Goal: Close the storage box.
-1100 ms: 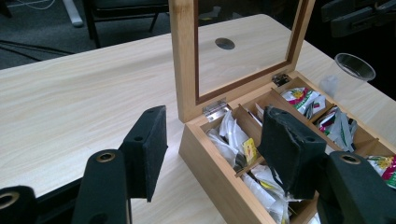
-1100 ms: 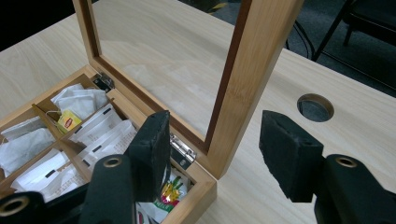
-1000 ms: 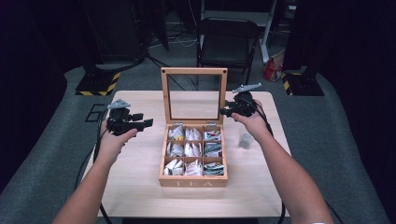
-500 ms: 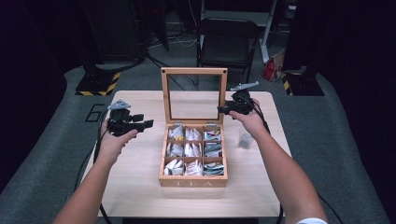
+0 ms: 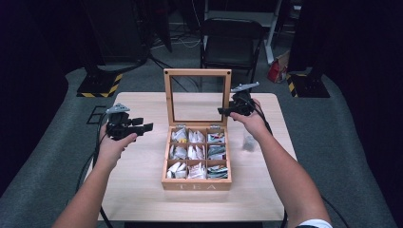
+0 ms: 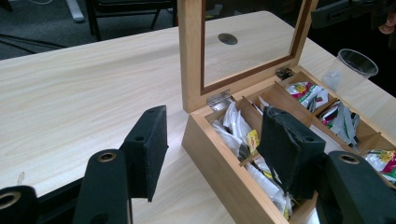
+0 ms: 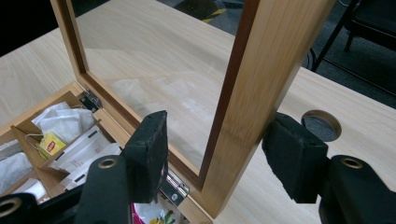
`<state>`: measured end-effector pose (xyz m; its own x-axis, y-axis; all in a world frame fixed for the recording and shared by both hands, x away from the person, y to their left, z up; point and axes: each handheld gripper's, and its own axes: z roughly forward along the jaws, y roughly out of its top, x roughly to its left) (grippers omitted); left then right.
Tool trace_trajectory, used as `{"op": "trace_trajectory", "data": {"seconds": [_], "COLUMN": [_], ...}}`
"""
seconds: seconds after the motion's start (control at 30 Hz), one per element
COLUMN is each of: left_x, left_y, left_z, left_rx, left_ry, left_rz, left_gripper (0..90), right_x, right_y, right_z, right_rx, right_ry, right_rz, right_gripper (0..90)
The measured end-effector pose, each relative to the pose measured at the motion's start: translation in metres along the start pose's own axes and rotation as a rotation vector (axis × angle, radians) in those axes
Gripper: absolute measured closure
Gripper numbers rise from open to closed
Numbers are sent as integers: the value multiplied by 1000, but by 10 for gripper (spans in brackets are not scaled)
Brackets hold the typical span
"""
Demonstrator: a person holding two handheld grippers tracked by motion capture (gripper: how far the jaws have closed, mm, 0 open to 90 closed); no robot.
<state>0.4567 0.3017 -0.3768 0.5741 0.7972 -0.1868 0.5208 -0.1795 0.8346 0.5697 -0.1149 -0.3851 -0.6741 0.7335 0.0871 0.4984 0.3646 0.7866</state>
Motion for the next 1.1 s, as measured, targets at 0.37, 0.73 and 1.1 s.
{"op": "trace_trajectory", "data": {"seconds": [0.37, 0.73, 1.1], "left_x": [1, -1, -7], "left_y": [-2, 2, 12], "left_z": [-1, 2, 9], "left_rx": [3, 5, 4], "left_ry": [6, 2, -6], "left_rz": [-4, 3, 17], "left_gripper": [417, 418, 429], "right_x": [-4, 0, 7], "right_y": [0, 0, -8], "right_z": [-6, -15, -21], "right_rx": [5, 19, -14], "right_ry": [17, -7, -12], "right_rz": [-5, -10, -27], "right_gripper": [534, 661, 655]}}
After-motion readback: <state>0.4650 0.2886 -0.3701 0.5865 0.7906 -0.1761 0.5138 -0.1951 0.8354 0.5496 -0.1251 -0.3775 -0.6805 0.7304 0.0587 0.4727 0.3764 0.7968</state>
